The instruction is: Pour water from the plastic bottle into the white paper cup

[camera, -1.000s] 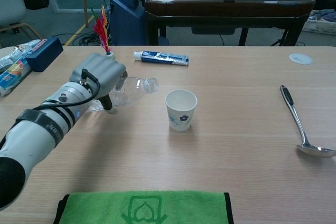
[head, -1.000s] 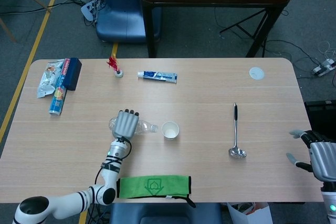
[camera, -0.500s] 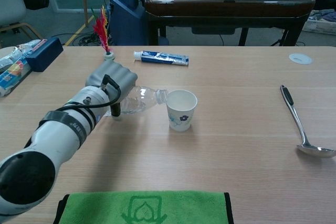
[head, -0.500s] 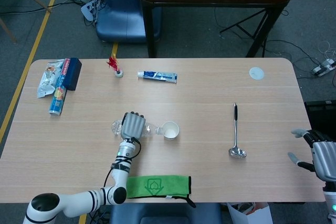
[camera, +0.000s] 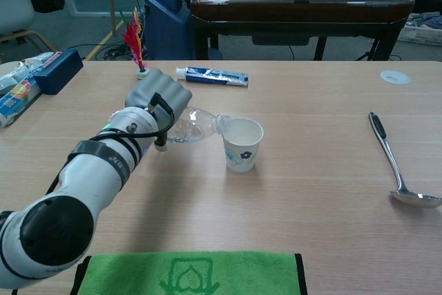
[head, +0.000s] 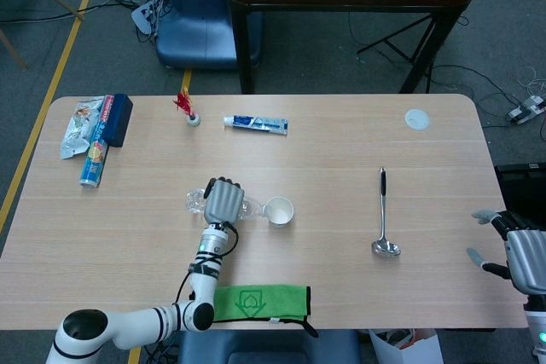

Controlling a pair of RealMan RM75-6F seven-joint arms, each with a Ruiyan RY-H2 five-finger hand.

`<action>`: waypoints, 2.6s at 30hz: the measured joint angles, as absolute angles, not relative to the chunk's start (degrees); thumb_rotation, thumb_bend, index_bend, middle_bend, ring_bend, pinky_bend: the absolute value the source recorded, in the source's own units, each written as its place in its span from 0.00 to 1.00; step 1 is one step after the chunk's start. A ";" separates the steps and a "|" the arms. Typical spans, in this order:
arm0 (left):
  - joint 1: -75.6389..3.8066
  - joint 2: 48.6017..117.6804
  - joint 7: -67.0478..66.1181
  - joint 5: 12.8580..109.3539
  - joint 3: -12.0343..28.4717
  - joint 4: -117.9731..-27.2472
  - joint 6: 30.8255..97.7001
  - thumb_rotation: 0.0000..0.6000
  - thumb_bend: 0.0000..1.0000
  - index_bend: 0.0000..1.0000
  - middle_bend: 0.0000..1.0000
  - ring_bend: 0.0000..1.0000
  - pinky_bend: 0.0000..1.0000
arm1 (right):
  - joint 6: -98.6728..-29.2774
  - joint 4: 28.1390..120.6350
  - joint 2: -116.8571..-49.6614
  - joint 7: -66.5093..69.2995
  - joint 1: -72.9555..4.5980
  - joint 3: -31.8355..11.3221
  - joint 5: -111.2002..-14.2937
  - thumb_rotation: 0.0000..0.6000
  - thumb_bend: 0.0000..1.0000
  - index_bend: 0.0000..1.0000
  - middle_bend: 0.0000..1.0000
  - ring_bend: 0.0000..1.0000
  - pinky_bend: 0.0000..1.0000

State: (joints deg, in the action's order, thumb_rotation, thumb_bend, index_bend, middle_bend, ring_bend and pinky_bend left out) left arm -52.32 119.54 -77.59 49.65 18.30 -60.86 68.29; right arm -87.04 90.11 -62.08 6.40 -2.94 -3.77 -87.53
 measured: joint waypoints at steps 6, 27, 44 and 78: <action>-52.88 119.11 -79.80 48.78 18.58 -61.32 69.69 1.00 0.02 0.67 0.64 0.52 0.64 | -86.52 90.30 -62.04 6.19 -3.17 -3.75 -87.37 1.00 0.17 0.35 0.42 0.32 0.44; -55.67 119.50 -88.35 46.60 18.08 -62.72 74.50 1.00 0.02 0.68 0.65 0.52 0.65 | -86.65 90.01 -62.38 6.28 -3.01 -3.62 -87.31 1.00 0.17 0.35 0.42 0.32 0.44; -56.51 120.25 -90.40 47.54 16.71 -60.62 75.91 1.00 0.02 0.68 0.65 0.52 0.65 | -86.64 90.04 -62.34 6.39 -2.99 -3.56 -87.38 1.00 0.17 0.35 0.42 0.32 0.44; -55.30 120.90 -86.44 44.40 19.36 -61.10 73.31 1.00 0.02 0.68 0.66 0.53 0.65 | -86.22 89.91 -62.33 6.39 -3.15 -3.63 -87.05 1.00 0.17 0.35 0.42 0.32 0.44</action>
